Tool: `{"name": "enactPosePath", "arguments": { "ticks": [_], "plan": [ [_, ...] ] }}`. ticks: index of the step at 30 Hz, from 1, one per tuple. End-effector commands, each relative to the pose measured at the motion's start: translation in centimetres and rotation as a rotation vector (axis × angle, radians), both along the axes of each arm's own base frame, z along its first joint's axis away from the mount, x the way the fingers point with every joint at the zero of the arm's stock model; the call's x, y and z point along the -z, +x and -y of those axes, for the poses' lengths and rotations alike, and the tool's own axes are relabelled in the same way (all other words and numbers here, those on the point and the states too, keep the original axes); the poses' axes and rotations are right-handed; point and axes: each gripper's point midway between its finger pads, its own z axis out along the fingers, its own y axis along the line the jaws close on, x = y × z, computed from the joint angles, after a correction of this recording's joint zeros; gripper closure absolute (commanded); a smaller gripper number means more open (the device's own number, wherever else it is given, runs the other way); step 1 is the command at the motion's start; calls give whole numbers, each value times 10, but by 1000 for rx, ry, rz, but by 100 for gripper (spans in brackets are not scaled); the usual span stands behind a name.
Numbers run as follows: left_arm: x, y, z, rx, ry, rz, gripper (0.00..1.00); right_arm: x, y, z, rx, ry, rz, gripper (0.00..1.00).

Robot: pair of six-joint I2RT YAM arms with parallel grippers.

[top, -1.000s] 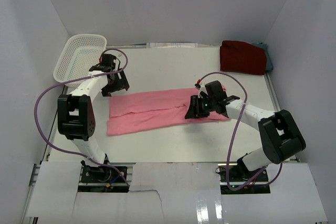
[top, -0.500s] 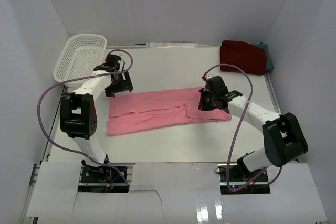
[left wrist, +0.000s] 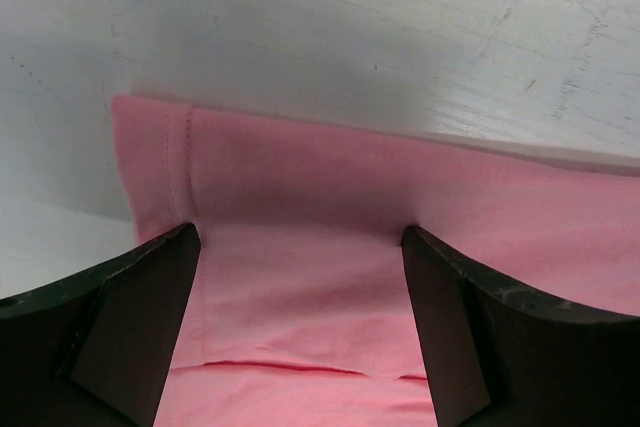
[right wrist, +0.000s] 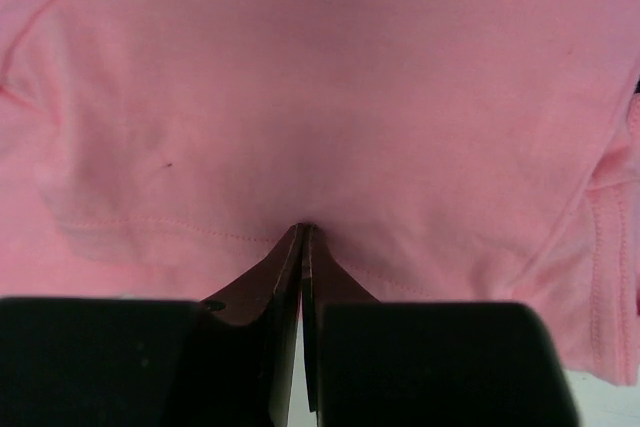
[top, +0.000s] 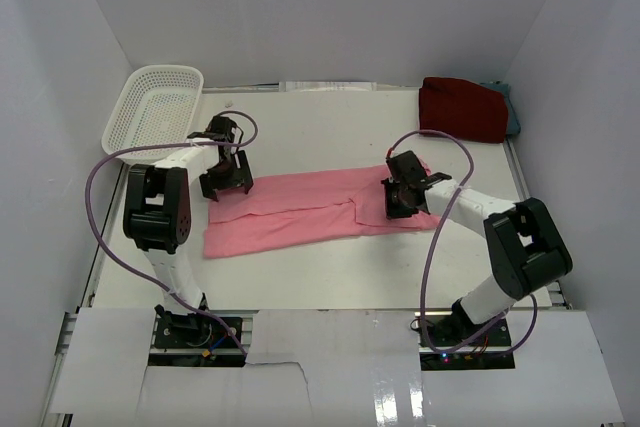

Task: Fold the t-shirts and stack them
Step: Fold the other side of the tshirt into a rectangle, then rotate the tshirt 90 degrees

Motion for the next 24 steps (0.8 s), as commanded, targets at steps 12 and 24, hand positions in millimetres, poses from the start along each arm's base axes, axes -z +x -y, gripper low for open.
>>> {"name": "enactPosePath", "arguments": {
  "ticks": [12, 24],
  "plan": [
    [12, -30, -6, -18, 34, -71, 7, 32, 64, 14, 73, 37, -69, 92],
    [-12, -58, 4, -99, -55, -20, 5, 28, 156, -4, -15, 79, -36, 92]
  ]
}}
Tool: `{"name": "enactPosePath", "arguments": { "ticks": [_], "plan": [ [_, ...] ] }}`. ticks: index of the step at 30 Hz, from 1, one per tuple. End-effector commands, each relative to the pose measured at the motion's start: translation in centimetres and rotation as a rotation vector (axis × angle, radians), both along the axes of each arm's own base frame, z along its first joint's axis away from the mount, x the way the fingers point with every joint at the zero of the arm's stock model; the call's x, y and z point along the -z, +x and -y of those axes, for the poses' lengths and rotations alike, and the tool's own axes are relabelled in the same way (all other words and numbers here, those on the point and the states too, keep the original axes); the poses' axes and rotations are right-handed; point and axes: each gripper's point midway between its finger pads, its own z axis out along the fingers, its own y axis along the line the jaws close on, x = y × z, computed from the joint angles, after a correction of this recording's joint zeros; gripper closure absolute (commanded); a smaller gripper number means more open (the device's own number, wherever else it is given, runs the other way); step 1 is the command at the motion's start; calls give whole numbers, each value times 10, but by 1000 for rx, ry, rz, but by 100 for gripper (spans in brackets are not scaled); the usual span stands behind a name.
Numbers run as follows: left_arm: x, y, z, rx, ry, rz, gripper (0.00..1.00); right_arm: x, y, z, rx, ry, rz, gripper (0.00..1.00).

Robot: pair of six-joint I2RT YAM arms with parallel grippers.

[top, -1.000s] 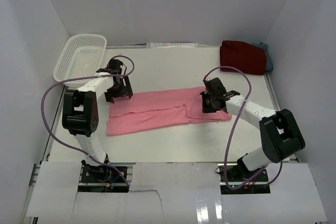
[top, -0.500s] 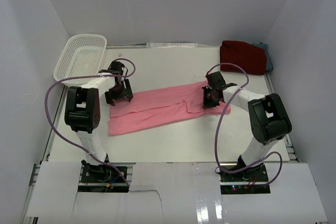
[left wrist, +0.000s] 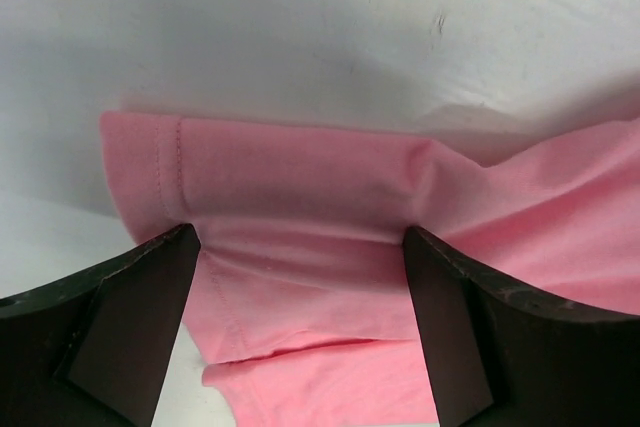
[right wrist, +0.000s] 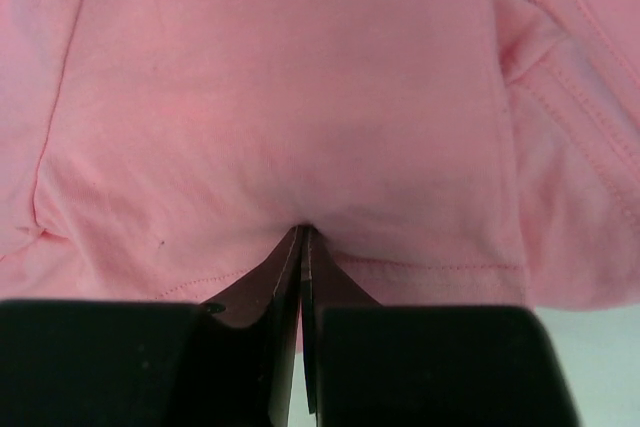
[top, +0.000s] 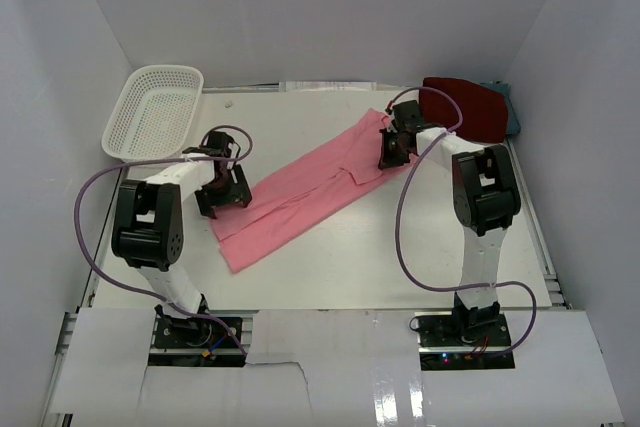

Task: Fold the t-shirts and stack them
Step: Rotate the tshirt 90 degrees

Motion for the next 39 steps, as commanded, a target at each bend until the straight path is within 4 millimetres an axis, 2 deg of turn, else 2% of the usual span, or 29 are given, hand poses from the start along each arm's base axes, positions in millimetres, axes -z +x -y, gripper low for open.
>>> {"name": "enactPosePath", "arguments": {
  "ticks": [1, 5, 6, 7, 9, 11, 14, 20, 25, 31, 36, 38, 39],
  "plan": [
    [-19, -13, 12, -33, -77, 29, 5, 18, 8, 6, -54, -62, -37, 92],
    [-29, -24, 29, -54, -180, 71, 5, 20, 29, 0, -74, -58, -11, 92],
    [-26, -32, 35, -61, -219, 58, 5, 26, 31, 0, -76, -62, -17, 92],
    [-34, -34, 38, -63, -234, 82, 5, 23, 38, 0, -79, -59, -1, 92],
    [-35, -43, 41, -86, -255, 87, 5, 30, 44, 2, -84, -60, -5, 92],
    [-46, -44, 40, -100, -261, 129, 5, 31, 53, 2, -96, -54, 6, 92],
    [-49, -51, 42, -111, -284, 143, 5, 29, 62, 4, -99, -32, 17, 92],
    [-27, -68, 46, -137, -297, 109, 5, 31, 74, 2, -108, -2, 25, 92],
    [-28, -55, 46, -181, -310, 208, 5, 33, 77, 1, -113, 7, 26, 92],
    [-24, -34, 41, -205, -277, 247, 5, 32, 79, -3, -120, 27, 26, 92],
    [-52, -12, 46, -186, -310, 357, 5, 32, 81, -2, -123, 20, 32, 92],
    [-58, -6, 48, -145, -310, 377, 13, 33, 81, -2, -123, 22, 27, 92],
    [-62, -2, 47, -124, -298, 384, 26, 33, 81, -2, -124, 21, 26, 92]
  ]
}}
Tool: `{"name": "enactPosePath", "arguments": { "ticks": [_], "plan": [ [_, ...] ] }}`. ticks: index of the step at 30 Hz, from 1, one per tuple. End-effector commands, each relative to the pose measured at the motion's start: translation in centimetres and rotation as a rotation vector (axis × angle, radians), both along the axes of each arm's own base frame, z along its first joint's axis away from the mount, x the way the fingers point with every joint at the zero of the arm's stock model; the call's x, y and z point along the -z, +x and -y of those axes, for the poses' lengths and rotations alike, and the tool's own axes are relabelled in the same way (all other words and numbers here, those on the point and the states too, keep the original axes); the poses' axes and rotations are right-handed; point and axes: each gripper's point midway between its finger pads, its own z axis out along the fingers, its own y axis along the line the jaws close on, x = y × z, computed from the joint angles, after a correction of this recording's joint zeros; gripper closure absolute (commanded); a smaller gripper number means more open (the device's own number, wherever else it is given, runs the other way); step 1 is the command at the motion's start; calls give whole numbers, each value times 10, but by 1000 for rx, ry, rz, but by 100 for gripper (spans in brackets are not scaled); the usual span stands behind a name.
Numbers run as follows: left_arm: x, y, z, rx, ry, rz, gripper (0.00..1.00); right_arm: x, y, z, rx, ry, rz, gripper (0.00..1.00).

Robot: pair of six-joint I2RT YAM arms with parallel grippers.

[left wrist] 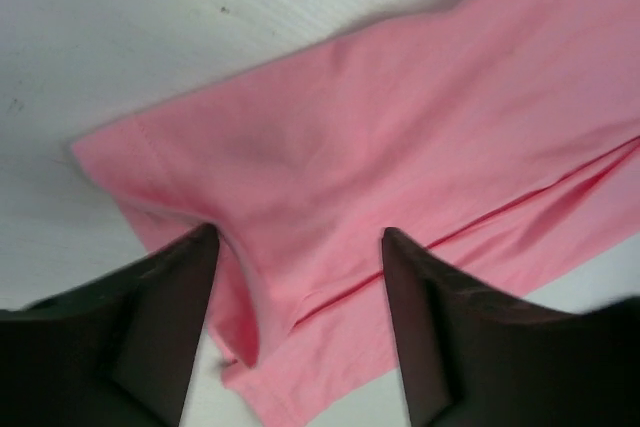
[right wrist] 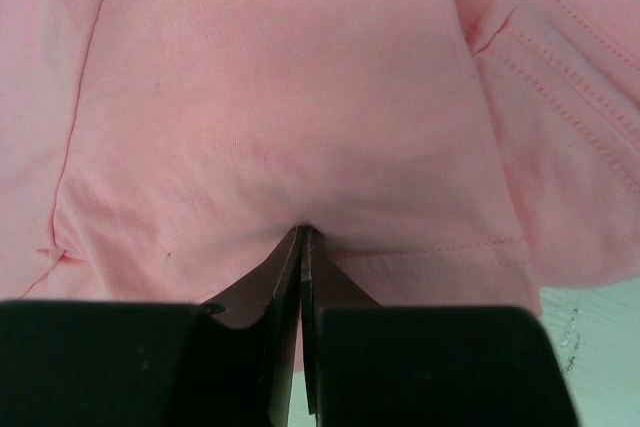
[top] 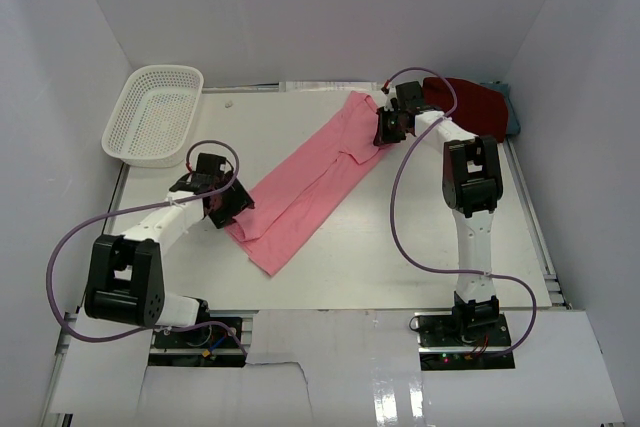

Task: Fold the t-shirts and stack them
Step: Rotate the tshirt 90 degrees

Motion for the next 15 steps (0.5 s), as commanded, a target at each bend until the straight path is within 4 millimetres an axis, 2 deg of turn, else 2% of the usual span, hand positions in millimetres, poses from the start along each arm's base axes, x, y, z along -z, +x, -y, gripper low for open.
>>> {"name": "enactPosePath", "arguments": {
  "ticks": [1, 2, 3, 5, 10, 14, 15],
  "plan": [
    [-32, 30, -1, 30, 40, 133, 38, 37, -12, 11, -3, -59, -88, 92],
    [-32, 29, -5, 22, 58, 122, 55, 37, -12, 11, -3, -59, -90, 92],
    [-35, 31, -7, 11, 71, 128, 81, 37, -12, 11, -3, -59, -88, 92],
    [-38, 33, -13, -16, 93, 135, 100, 37, -12, 11, -5, -59, -91, 92],
    [-39, 37, -14, -14, 105, 110, 100, 36, -12, 10, -7, -54, -89, 92],
    [-19, 37, -16, -10, 128, 60, 100, 37, -12, 11, -6, -58, -91, 92],
    [-3, 35, -18, -10, 146, 14, 100, 37, -12, 11, -5, -57, -90, 92]
  ]
}}
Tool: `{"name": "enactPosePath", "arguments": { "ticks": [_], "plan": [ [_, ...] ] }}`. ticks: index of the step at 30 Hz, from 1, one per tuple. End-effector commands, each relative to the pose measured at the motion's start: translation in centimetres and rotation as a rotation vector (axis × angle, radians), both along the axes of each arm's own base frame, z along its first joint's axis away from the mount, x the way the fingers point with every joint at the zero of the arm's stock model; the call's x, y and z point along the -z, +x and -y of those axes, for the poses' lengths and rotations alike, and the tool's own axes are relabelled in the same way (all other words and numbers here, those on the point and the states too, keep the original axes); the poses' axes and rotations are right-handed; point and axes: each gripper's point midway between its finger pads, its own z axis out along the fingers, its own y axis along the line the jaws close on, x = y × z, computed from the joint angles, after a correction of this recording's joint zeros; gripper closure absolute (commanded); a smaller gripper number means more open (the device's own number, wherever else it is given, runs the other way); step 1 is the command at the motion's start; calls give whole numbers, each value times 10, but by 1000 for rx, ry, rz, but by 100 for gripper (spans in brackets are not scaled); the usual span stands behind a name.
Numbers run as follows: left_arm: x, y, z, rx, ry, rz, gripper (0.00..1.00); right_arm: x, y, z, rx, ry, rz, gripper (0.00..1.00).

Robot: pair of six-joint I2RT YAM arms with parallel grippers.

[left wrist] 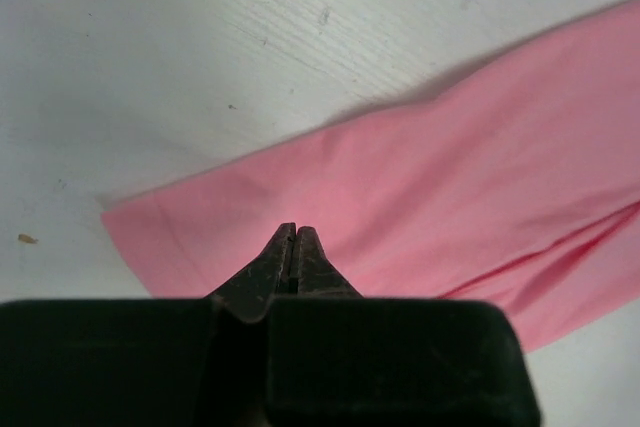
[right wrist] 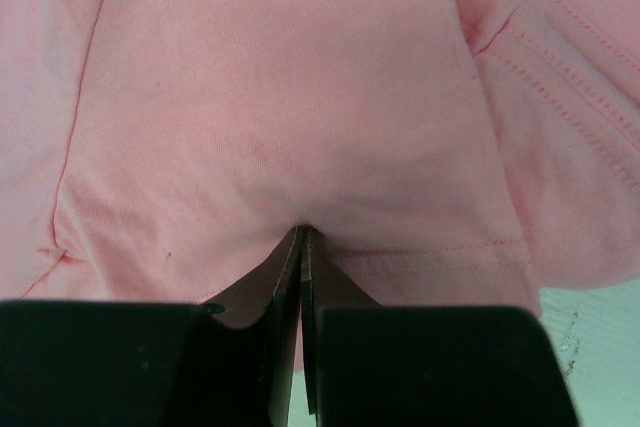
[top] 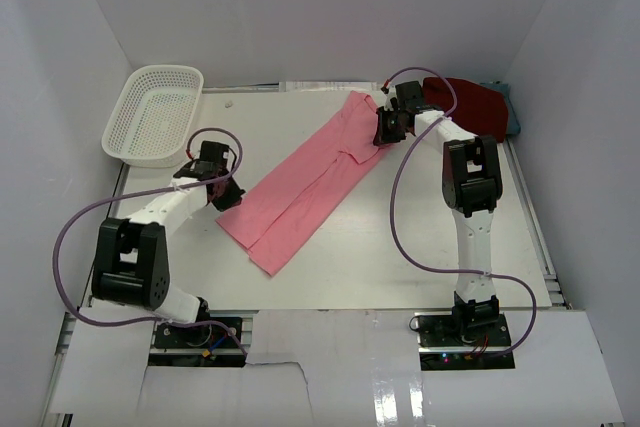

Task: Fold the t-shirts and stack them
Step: Rotate the tshirt 90 degrees

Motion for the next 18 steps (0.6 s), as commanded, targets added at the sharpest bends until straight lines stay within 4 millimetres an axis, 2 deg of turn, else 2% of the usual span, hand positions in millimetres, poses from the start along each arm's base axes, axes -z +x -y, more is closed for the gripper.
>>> {"name": "enactPosePath", "arguments": {
  "ticks": [1, 3, 11, 14, 15, 17, 18],
  "plan": [
    [25, 0, -6, -3, 50, -73, 100, 36, -12, 12, 1, -57, -85, 92],
    [39, -4, -2, 10, 37, -117, 100, 36, -11, 12, 1, -59, -85, 92],
    [58, -13, 1, 12, 18, -165, 100, 33, -1, 12, 13, -49, -87, 92],
    [71, -30, 13, 45, -33, -230, 100, 35, 6, 9, 14, -40, -90, 92],
    [73, -35, 16, 48, -41, -246, 100, 40, 7, 9, 16, -42, -97, 92],
    [73, -46, 24, 72, -39, -259, 100, 38, 16, 9, 25, -39, -84, 92],
    [75, -57, 31, 90, -65, -279, 100, 46, 16, 9, 29, -44, -103, 92]
  ]
}}
